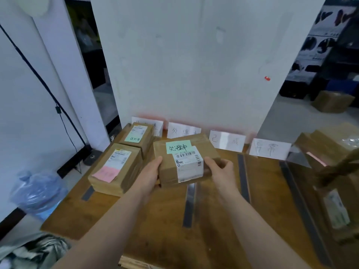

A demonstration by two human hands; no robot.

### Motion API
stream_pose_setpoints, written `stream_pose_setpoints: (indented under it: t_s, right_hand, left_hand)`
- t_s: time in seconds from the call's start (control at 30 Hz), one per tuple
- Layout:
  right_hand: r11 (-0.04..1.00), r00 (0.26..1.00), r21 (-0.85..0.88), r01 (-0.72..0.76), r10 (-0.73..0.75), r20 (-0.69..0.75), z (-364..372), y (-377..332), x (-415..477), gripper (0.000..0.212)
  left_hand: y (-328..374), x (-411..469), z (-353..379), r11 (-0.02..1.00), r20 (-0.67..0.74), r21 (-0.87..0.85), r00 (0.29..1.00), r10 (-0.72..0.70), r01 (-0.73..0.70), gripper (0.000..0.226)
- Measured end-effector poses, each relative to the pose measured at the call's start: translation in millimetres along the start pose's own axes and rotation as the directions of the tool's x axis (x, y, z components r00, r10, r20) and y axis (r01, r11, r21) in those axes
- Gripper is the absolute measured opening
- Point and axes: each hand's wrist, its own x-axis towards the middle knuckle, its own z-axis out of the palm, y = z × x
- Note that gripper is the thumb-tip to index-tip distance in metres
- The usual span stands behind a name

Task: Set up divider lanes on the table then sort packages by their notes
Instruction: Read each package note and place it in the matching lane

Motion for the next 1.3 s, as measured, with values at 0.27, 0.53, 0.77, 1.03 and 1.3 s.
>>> stream_pose_setpoints:
  t_s: [0.27,0.53,0.77,1.03,1.3]
  right_hand:
    - [0.996,0.999,-0.091,0.0,0.003,0.035,48,-1,82,0.049]
    - [0.99,0.994,-0.112,-0.084,0.076,-0.08,79,20,150,0.038]
    - [0.968,0.979,-0.211,-0.139,0.102,-0.174,97,44,195,0.04]
    - [0.928,0.961,-0.309,-0.209,0.136,-0.24,110,68,234,0.041]
    - [0.927,0.966,-0.322,-0.194,0.123,-0.229,123,78,252,0.042]
  left_hand:
    - [31,107,-5,0.997,-0.026,0.073,1.0,-0.003,0.005,0.034]
    - [35,194,-7,0.973,0.045,0.229,0.999,0.029,-0.039,0.037]
    - [26,260,7,0.975,0.122,0.208,0.987,-0.102,0.075,0.034]
    - [3,309,16,0.967,0.143,0.224,0.977,-0.159,0.125,0.039]
    - [-8,333,19,0.967,0.062,0.211,0.986,-0.158,0.141,0.043]
